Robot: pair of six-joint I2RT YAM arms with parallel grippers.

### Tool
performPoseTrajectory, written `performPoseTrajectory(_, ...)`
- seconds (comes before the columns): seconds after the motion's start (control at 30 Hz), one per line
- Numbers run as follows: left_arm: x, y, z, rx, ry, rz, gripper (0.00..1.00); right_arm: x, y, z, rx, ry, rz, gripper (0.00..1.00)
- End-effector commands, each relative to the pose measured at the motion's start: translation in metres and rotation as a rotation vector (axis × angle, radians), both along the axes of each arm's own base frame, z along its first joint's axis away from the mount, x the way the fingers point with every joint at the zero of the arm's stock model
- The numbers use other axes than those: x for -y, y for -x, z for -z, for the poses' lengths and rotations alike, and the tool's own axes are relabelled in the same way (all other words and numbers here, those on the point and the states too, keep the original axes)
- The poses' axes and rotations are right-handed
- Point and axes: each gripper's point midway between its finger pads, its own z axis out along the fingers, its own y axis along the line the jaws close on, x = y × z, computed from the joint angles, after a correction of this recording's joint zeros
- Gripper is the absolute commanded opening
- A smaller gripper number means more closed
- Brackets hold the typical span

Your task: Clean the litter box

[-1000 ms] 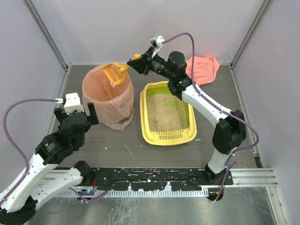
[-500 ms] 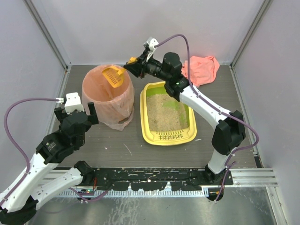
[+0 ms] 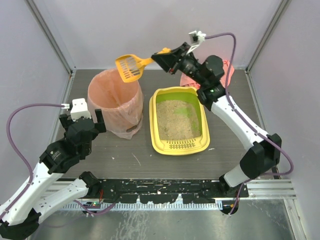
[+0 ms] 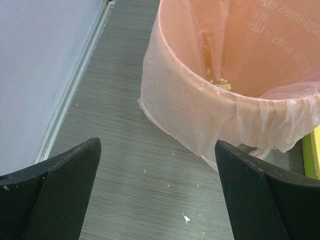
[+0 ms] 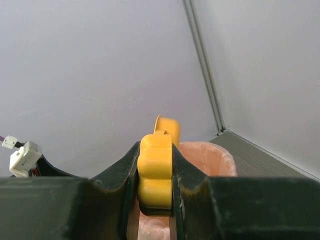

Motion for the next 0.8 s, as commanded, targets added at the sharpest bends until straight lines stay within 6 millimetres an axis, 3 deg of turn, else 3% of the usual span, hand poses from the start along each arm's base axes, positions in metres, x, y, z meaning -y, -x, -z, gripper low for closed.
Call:
performPoseTrajectory(0.0, 0.002, -0.003, -0.004, 0.014, 0.019, -0.004, 0.98, 0.044, 0.028, -0.038, -0.001, -0.147, 0.007, 0.01)
performPoseTrajectory(0.1, 0.004, -0.004, -0.003, 0.01, 0.019, 0.009, 0.98, 0.068, 0.028, -0.022, -0.031, -0.095, 0.119, 0.01)
performPoseTrajectory(0.17, 0.006, -0.004, -0.003, 0.01, 0.021, 0.022, 0.98, 0.085, 0.039, -0.014, -0.035, -0.059, 0.182, 0.01)
performPoseTrajectory(0.4, 0.025, -0.009, -0.007, 0.015, 0.034, 0.126, 0.98, 0.145, 0.054, 0.041, -0.124, 0.112, 0.491, 0.01)
performPoseTrajectory(0.6, 0.07, -0.022, -0.004, -0.049, 0.088, 0.274, 0.99, 0.183, 0.05, 0.098, -0.24, 0.293, 0.688, 0.01)
performPoseTrajectory(0.77, 0.112, -0.027, -0.013, -0.041, 0.115, 0.388, 0.92, 0.192, 0.032, 0.126, -0.321, 0.442, 0.757, 0.01)
